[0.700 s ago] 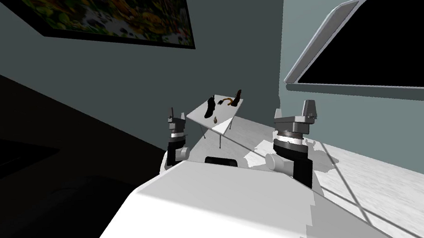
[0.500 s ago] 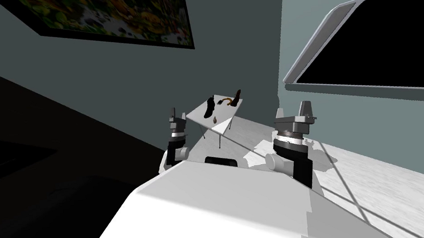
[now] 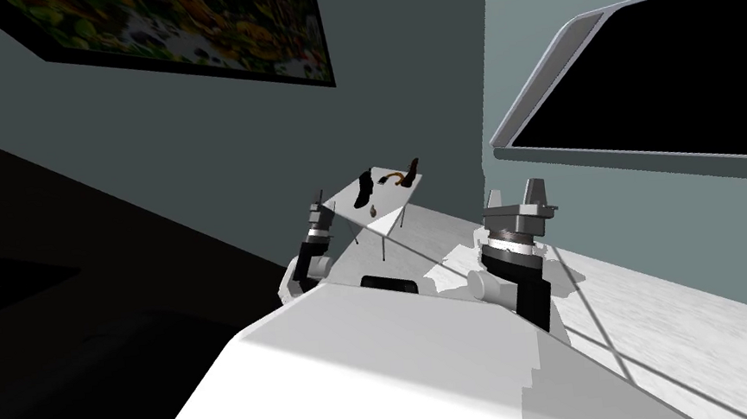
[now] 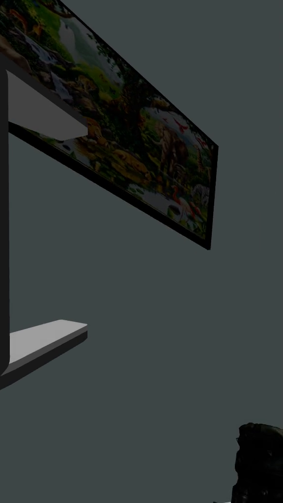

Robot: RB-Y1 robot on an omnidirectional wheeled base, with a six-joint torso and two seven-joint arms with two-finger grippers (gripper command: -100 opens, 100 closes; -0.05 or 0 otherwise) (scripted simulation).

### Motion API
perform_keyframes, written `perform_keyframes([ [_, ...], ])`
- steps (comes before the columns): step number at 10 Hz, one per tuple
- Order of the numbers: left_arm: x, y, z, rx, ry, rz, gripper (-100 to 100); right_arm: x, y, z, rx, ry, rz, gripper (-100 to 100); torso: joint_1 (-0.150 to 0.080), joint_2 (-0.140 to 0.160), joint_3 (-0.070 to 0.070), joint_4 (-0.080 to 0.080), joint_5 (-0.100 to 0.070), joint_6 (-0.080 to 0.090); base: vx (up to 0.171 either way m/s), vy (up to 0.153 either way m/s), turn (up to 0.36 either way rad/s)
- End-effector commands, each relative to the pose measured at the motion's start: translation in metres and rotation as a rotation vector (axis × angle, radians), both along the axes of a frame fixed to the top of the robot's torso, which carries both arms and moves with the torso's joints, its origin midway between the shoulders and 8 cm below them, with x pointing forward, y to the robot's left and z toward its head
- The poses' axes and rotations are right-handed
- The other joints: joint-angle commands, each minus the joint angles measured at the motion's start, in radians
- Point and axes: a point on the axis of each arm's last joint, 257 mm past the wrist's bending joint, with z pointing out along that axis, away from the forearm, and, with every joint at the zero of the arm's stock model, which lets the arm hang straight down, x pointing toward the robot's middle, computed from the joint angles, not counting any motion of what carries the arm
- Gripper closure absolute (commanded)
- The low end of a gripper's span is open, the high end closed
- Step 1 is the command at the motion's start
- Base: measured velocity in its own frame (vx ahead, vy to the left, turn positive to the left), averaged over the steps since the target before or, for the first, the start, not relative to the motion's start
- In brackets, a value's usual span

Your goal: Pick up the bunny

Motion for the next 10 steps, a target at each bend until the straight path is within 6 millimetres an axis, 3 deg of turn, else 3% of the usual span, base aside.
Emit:
perform_keyframes([
  [1, 0.011, -0.008, -0.016, 0.026, 0.06, -0.025, -100, 0.0, 0.0, 0.0, 0.0, 0.0, 0.0, 0, 0.0, 0.0, 0.0, 0.0, 0.0, 0.0, -0.004, -0.09, -0.05],
  [7, 0.042, -0.017, -0.06, 0.103, 0.234, -0.068, -100, 0.0, 0.0, 0.0, 0.0, 0.0, 0.0, 0, 0.001, 0.001, 0.0, 0.0, 0.0, 0.0, -0.006, -0.073, -0.041],
  [10, 0.049, -0.018, -0.072, 0.126, 0.281, -0.074, -100, 0.0, 0.0, 0.0, 0.0, 0.0, 0.0, 0, 0.001, 0.0, 0.0, 0.0, 0.0, 0.0, -0.002, -0.053, -0.028],
])
